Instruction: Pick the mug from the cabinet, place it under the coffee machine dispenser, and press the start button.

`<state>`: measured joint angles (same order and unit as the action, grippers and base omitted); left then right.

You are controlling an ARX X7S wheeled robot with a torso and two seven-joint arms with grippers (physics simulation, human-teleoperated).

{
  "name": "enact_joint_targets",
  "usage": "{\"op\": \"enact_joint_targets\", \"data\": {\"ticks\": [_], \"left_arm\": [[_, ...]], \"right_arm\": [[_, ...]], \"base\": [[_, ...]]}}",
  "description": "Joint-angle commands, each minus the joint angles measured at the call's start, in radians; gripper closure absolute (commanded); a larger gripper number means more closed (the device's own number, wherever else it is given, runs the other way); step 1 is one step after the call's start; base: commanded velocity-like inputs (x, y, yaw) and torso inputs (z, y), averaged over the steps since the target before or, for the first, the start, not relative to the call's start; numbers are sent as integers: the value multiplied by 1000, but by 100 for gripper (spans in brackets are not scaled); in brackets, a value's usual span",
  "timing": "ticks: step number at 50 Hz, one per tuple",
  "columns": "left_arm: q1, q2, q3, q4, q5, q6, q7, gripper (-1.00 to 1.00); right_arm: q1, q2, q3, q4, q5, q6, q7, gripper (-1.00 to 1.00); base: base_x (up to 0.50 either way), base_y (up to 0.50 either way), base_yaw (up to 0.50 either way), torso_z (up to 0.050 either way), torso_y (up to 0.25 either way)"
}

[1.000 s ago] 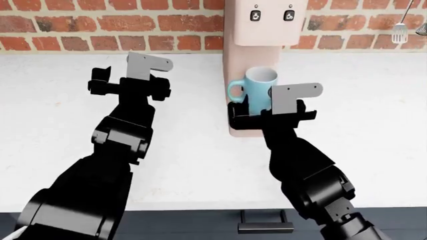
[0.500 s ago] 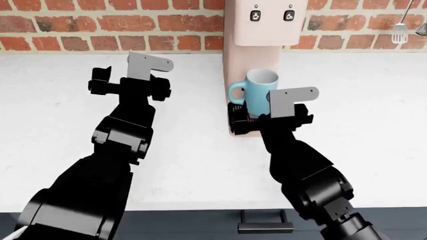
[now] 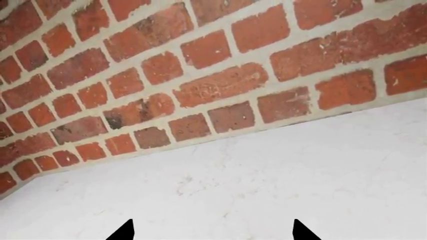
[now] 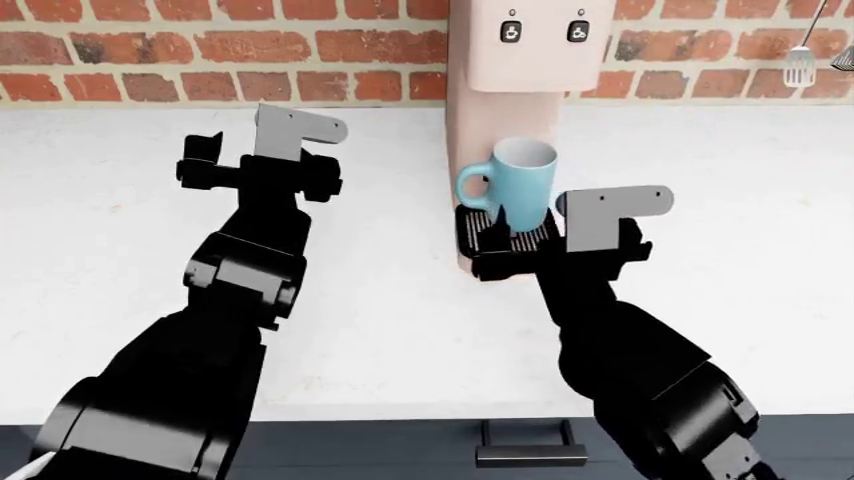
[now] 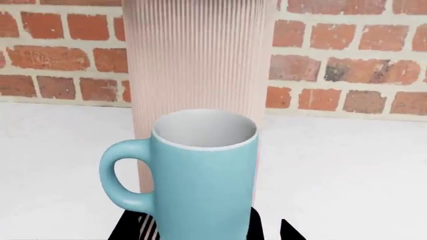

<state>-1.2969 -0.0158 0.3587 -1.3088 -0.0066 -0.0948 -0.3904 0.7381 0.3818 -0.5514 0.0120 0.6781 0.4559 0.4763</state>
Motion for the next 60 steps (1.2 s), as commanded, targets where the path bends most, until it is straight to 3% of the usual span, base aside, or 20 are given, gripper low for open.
{"op": "enact_joint_targets", "data": {"ticks": [1,15,31,32,60], "left_arm": [[1,0,4,0,1,1,-4,-100],[0,0,6,0,0,2,-4,-100],[1,0,9,0,-1,4,-4,-100],[1,0,9,0,-1,4,-4,-100],[1,0,15,0,0,5,-7,-100]], "right_arm": [[-64,70,39,-202,70,53,70,-100],[-22,138,96,-440,198,190,184,-100],[117,141,151,-446,277,271,234,-100],[124,141,154,-448,283,276,238,100],[359,80,173,-320,334,346,247,100]], "base": [[0,0,0,0,0],[0,0,0,0,0],[0,0,0,0,0],[0,0,0,0,0],[0,0,0,0,0]]}}
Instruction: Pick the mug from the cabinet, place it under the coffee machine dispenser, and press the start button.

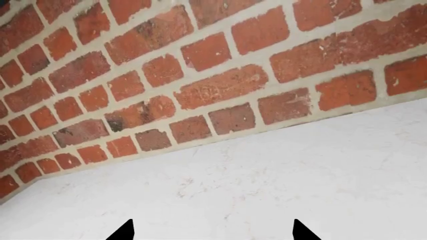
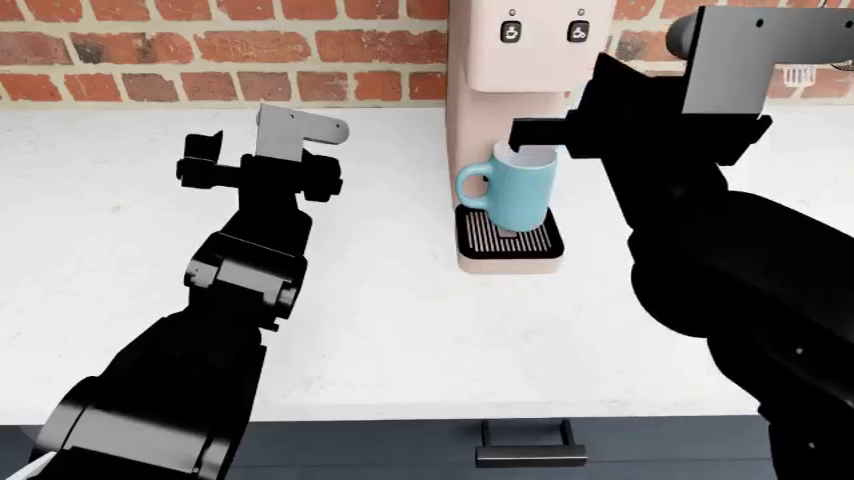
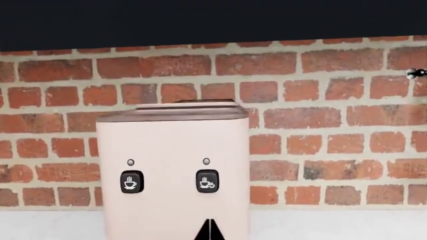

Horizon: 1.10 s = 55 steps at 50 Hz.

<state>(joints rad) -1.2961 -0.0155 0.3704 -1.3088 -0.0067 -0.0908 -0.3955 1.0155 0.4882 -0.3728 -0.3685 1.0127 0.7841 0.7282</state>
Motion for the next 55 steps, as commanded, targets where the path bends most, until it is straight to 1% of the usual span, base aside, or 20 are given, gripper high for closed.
{"op": "enact_joint_targets", "data": {"ticks": [1,22,55], "left_arm": [[0,0,4,0,0,1,-2,-100],[1,0,8,0,0,1,-2,-100],[2,0,12,0,-1,4,-1,-100]], "right_arm": [[86,-29,-8,65,-2,19,-6,100],[153,-72,-47,196,-48,11,-44,100],[147,-96,-87,300,-99,-33,-88,100]], "base": [[0,0,0,0,0],[0,0,0,0,0],[0,0,0,0,0]]}}
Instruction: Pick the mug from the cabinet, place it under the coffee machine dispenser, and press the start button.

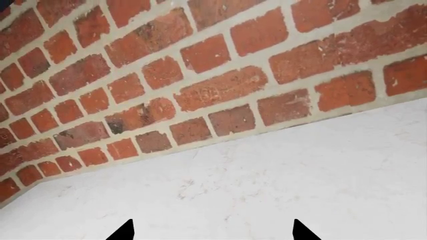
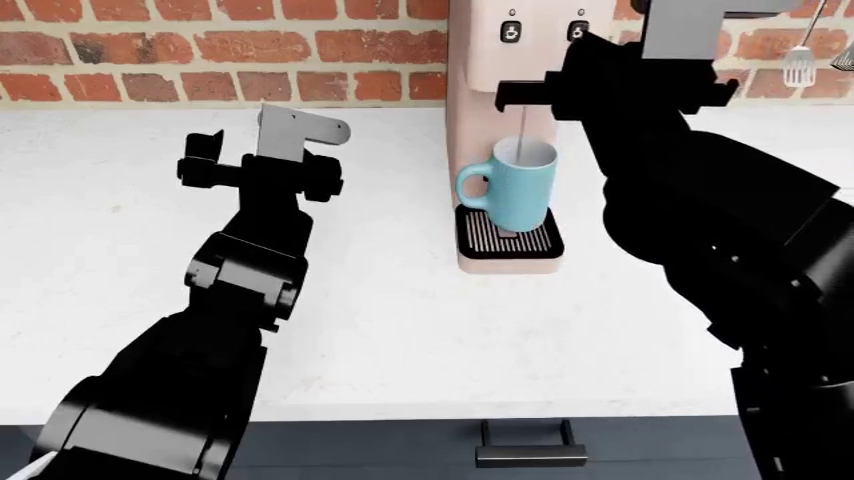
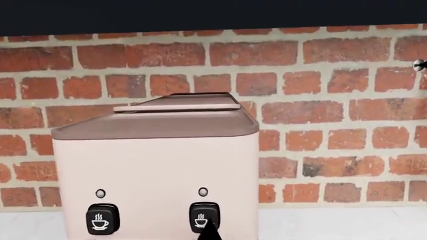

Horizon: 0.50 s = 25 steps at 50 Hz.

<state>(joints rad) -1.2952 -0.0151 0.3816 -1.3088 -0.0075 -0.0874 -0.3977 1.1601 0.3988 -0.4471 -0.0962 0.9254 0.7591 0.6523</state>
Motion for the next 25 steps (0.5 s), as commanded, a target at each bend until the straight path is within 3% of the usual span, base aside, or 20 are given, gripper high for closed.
{"op": "enact_joint_targets", "data": {"ticks": [1,25], "left_arm": [[1,0,1,0,0,1,1,-100],[1,0,3,0,0,1,1,-100]], "right_arm": [[3,-6,-13,29,-12,-8,-12,100],[-2,-14,-23,65,-25,-29,-26,100]], "base": [[0,0,0,0,0],[1,0,0,0,0]]}}
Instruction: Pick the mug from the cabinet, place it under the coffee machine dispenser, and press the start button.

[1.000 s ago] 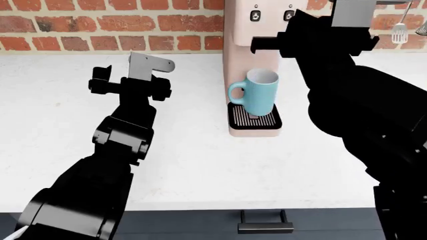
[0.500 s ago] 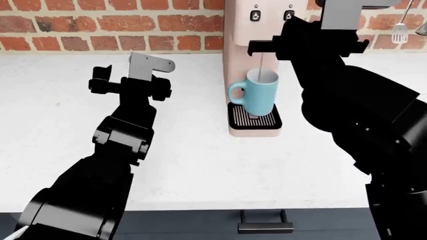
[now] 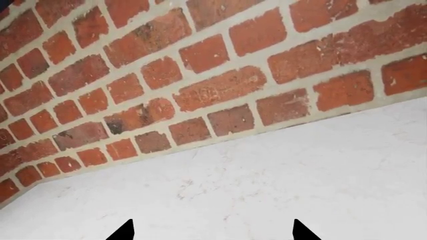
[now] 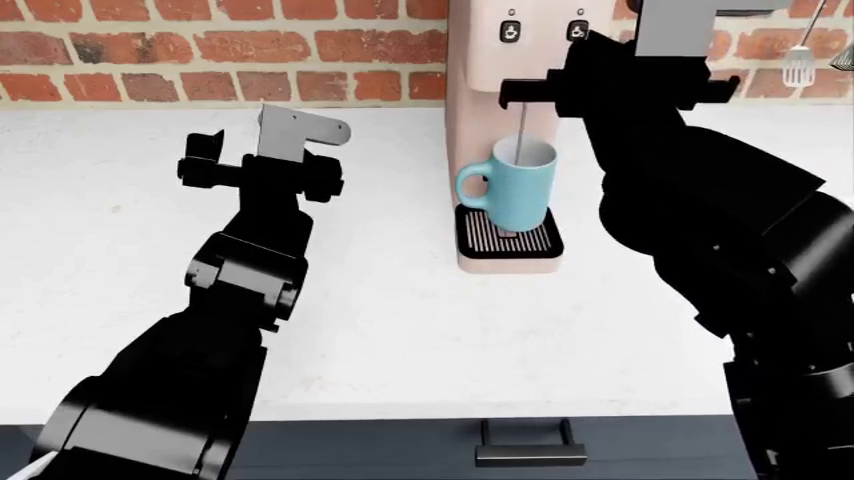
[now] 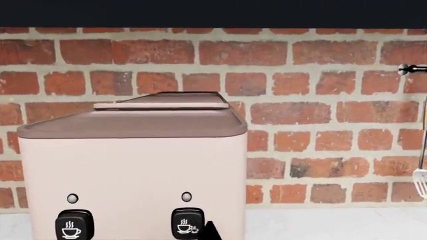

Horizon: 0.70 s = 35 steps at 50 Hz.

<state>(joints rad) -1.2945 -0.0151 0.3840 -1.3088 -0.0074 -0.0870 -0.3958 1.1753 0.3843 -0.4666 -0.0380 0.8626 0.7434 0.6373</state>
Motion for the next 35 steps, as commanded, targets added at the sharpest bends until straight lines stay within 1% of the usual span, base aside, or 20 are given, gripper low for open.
{"op": "enact_joint_targets", "data": {"ticks": [1,8,17,23,26,27,35], "left_arm": [[0,0,1,0,0,0,-1,-100],[-1,0,1,0,0,0,-3,-100],[-1,0,0,0,0,-1,-8,-100],[0,-1,-2,0,-1,1,-16,-100],[-2,-2,-21,0,-11,12,-32,-100],[-2,-3,-32,0,-15,25,-35,-100],[-44,-10,-158,0,-77,109,25,-100]], "right_arm": [[-23,5,-2,-5,42,-12,-7,100],[-79,45,28,-128,92,4,32,100],[-150,120,105,-365,230,66,147,100],[-181,159,138,-453,280,76,183,100],[-205,182,151,-494,294,75,192,100],[-213,189,156,-505,297,72,194,-100],[-265,229,191,-601,327,53,214,-100]], "base": [[0,0,0,0,0],[0,0,0,0,0],[0,0,0,0,0],[0,0,0,0,0],[0,0,0,0,0],[0,0,0,0,0],[0,0,0,0,0]]}}
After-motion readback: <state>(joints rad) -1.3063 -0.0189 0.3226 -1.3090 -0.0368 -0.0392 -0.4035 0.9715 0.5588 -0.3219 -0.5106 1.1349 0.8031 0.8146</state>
